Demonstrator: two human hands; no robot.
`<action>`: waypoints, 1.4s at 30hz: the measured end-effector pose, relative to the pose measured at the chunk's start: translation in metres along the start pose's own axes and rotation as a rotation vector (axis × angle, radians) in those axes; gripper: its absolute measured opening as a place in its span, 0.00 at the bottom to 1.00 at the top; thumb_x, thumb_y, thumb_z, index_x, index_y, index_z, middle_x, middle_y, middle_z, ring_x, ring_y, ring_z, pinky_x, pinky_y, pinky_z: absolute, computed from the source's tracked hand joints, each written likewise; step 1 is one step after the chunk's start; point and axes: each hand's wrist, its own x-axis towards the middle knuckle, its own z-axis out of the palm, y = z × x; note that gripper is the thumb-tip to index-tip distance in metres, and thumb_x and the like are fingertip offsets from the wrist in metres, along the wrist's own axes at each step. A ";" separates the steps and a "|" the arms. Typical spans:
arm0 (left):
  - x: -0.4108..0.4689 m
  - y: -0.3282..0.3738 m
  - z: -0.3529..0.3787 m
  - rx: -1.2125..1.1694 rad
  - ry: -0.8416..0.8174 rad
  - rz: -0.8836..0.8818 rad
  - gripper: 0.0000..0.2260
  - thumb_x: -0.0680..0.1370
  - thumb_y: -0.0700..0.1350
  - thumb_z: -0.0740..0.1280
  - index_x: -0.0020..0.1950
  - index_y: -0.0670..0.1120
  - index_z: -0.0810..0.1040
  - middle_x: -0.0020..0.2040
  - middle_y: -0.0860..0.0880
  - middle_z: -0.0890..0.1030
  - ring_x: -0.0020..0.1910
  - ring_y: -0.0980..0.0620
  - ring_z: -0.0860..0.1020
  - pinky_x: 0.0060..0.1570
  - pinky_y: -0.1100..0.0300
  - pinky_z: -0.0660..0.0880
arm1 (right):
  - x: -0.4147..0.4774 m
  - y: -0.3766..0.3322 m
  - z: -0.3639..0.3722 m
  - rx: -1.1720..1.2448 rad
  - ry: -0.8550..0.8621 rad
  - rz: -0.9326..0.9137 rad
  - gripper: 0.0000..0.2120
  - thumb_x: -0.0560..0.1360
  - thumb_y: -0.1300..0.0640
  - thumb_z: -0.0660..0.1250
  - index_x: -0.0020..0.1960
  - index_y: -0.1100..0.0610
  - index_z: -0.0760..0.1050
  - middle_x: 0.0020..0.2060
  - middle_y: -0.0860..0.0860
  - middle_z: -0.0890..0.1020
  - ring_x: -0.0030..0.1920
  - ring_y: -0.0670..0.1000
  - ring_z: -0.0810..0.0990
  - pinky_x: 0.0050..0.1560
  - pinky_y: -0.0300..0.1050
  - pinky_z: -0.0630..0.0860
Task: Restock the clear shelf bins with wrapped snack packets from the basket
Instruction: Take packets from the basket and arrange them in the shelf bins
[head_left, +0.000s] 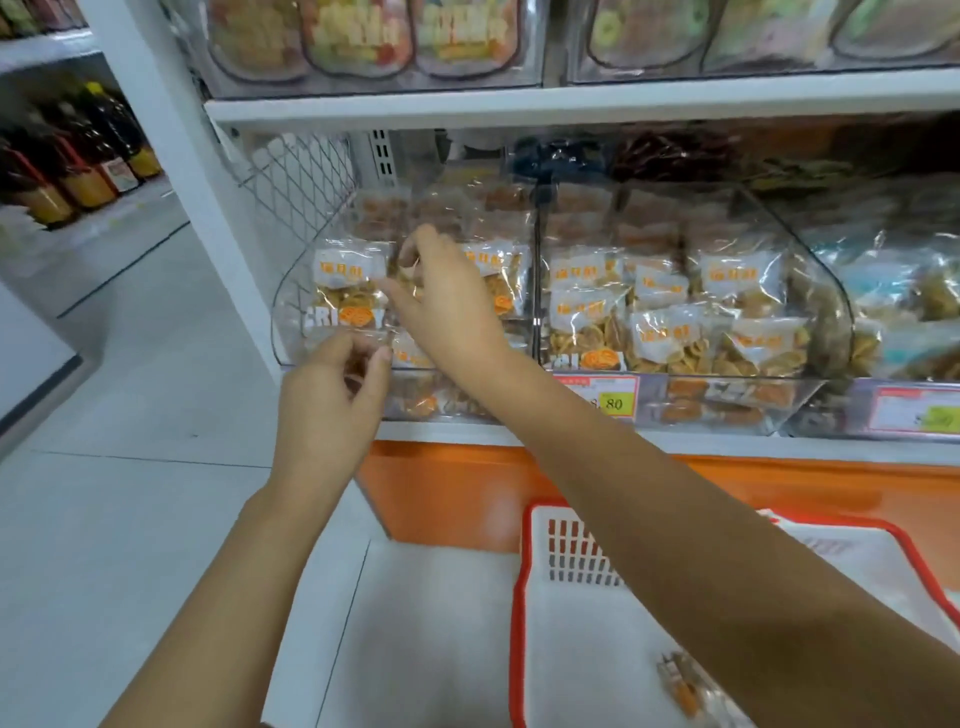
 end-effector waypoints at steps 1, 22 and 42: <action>-0.007 0.007 0.004 0.012 -0.057 0.043 0.10 0.80 0.48 0.64 0.41 0.46 0.79 0.34 0.51 0.80 0.34 0.58 0.75 0.34 0.69 0.68 | -0.022 0.004 -0.016 0.018 0.011 -0.041 0.09 0.77 0.55 0.67 0.46 0.61 0.73 0.38 0.51 0.75 0.37 0.49 0.73 0.38 0.43 0.70; -0.119 0.008 0.128 0.467 -1.215 0.094 0.13 0.81 0.47 0.60 0.64 0.45 0.75 0.61 0.48 0.77 0.56 0.52 0.76 0.55 0.63 0.71 | -0.365 0.357 -0.074 0.128 -0.219 1.506 0.33 0.62 0.55 0.80 0.62 0.60 0.69 0.51 0.56 0.79 0.44 0.53 0.80 0.38 0.47 0.79; -0.092 0.045 0.101 0.013 -1.116 -0.225 0.30 0.66 0.64 0.69 0.64 0.53 0.75 0.57 0.56 0.79 0.53 0.58 0.77 0.55 0.60 0.75 | -0.216 0.157 -0.132 0.355 -0.868 0.675 0.11 0.71 0.58 0.74 0.51 0.50 0.78 0.42 0.44 0.82 0.42 0.44 0.79 0.43 0.36 0.74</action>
